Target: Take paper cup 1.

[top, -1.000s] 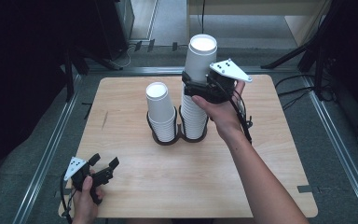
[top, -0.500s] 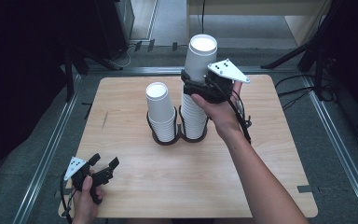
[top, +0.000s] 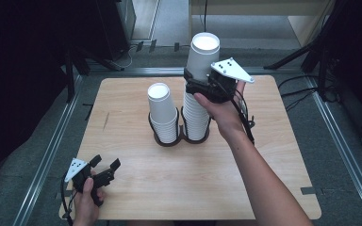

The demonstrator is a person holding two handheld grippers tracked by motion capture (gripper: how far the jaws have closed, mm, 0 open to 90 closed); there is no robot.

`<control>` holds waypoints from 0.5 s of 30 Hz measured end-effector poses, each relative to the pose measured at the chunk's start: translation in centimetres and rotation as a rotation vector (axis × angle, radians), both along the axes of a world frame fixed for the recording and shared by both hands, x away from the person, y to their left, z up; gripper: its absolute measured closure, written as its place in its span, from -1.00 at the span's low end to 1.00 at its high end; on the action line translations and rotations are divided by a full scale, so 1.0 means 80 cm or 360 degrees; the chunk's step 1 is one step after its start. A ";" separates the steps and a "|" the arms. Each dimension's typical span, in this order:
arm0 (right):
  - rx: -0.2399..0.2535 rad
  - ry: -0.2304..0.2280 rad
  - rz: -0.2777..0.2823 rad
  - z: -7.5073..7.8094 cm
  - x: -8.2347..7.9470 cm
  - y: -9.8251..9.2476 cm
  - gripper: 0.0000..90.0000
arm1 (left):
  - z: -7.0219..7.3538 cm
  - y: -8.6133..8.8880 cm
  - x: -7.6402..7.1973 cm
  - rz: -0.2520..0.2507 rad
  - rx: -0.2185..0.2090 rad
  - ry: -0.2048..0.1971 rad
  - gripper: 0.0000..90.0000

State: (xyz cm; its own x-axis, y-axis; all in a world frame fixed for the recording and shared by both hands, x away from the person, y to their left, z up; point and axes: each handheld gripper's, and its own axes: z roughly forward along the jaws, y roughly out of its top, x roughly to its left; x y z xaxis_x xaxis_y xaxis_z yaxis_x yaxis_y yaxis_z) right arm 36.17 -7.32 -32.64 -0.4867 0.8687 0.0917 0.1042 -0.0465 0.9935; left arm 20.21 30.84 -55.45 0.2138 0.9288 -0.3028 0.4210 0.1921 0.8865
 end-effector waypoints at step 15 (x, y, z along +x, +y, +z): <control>0.0020 -0.0131 -0.0032 0.018 -0.005 0.001 -0.70 | 0.000 0.000 0.000 0.0000 -0.0001 0.0000 -0.79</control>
